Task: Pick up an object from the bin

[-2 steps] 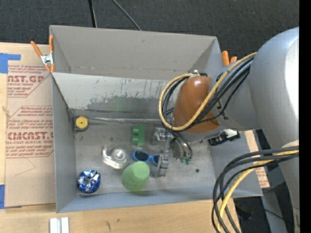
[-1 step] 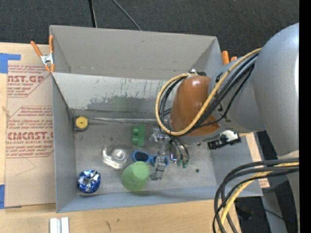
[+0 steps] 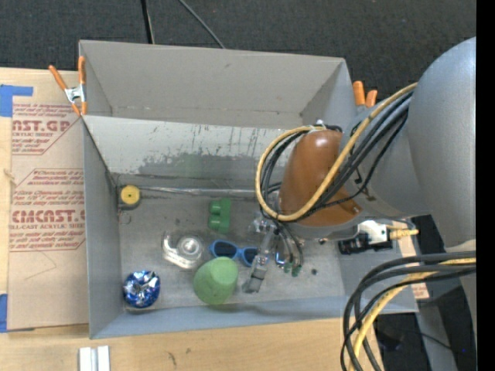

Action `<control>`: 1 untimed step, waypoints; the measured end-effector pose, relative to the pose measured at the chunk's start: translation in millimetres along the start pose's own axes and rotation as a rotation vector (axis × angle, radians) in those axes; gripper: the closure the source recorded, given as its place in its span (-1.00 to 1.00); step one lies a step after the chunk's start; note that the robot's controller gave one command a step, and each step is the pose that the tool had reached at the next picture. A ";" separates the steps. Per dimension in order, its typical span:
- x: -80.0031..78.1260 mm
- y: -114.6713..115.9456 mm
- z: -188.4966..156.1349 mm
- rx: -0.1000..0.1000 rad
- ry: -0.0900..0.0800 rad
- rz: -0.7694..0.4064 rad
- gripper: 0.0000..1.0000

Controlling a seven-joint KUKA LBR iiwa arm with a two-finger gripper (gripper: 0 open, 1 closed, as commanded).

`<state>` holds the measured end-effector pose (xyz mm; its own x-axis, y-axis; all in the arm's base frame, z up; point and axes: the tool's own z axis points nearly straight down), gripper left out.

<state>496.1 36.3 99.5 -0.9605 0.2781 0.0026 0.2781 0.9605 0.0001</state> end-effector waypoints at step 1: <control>5.2 4.2 31.0 0.000 0.001 0.180 -1.00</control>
Offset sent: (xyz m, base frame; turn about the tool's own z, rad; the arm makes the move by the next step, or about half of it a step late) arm -0.0029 0.0048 -0.0295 0.1807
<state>492.3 41.8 68.5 -0.8951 0.4458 0.0034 0.4458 0.8951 -0.0009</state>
